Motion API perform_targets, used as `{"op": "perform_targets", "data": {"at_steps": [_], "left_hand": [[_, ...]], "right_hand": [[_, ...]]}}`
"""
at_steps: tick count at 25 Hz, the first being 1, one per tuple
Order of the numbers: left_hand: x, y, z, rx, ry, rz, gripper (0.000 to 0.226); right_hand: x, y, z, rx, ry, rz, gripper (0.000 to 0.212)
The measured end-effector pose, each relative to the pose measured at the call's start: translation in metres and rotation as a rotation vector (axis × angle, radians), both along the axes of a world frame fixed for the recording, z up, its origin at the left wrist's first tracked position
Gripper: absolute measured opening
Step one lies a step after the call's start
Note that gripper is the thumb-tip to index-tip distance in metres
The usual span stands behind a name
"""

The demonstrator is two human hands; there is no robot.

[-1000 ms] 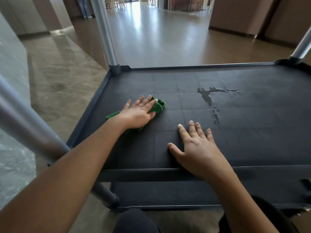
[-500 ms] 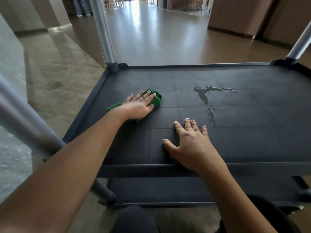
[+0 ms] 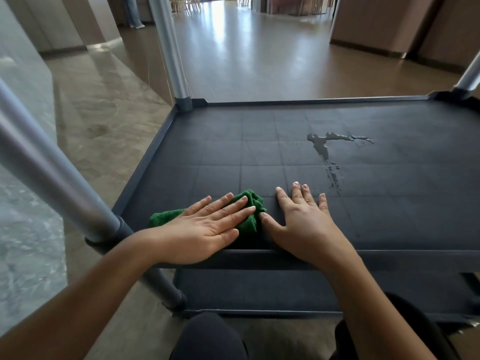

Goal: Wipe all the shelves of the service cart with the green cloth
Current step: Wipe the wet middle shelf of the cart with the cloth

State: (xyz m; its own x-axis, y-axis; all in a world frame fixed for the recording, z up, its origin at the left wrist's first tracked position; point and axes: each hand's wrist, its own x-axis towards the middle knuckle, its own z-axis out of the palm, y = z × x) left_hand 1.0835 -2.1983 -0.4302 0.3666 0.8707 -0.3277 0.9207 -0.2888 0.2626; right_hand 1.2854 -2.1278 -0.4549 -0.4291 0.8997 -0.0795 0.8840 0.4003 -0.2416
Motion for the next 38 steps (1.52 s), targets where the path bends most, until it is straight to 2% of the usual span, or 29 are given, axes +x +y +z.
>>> {"op": "perform_targets", "data": {"at_steps": [5, 11, 16, 22, 27, 31, 34, 38], "left_hand": [[-0.005, 0.044, -0.004, -0.01, 0.045, 0.102, 0.047], [-0.018, 0.152, -0.002, 0.035, 0.129, 0.294, 0.051], [-0.02, 0.19, 0.001, 0.074, 0.109, 0.394, 0.051], [-0.013, 0.15, 0.005, 0.049, 0.058, 0.312, 0.054], [-0.004, 0.067, 0.002, 0.037, 0.031, 0.108, 0.054], [0.001, 0.012, 0.002, 0.004, 0.001, -0.026, 0.047], [0.008, 0.0, 0.004, -0.03, -0.015, -0.069, 0.045], [0.014, 0.018, -0.002, 0.046, 0.051, -0.024, 0.047]], "right_hand": [[-0.001, -0.004, 0.004, -0.024, -0.036, -0.009, 0.087], [-0.004, -0.007, 0.004, 0.002, -0.041, -0.006, 0.09], [-0.007, -0.004, 0.005, 0.019, -0.015, -0.012, 0.088], [-0.006, -0.004, 0.007, 0.022, 0.056, -0.022, 0.07], [-0.007, 0.0, 0.005, -0.005, 0.098, -0.045, 0.057], [-0.006, 0.0, 0.004, -0.03, 0.211, -0.086, 0.054], [-0.005, 0.0, 0.002, -0.04, 0.204, -0.092, 0.052], [-0.005, -0.004, 0.003, -0.059, 0.181, -0.092, 0.055]]}}
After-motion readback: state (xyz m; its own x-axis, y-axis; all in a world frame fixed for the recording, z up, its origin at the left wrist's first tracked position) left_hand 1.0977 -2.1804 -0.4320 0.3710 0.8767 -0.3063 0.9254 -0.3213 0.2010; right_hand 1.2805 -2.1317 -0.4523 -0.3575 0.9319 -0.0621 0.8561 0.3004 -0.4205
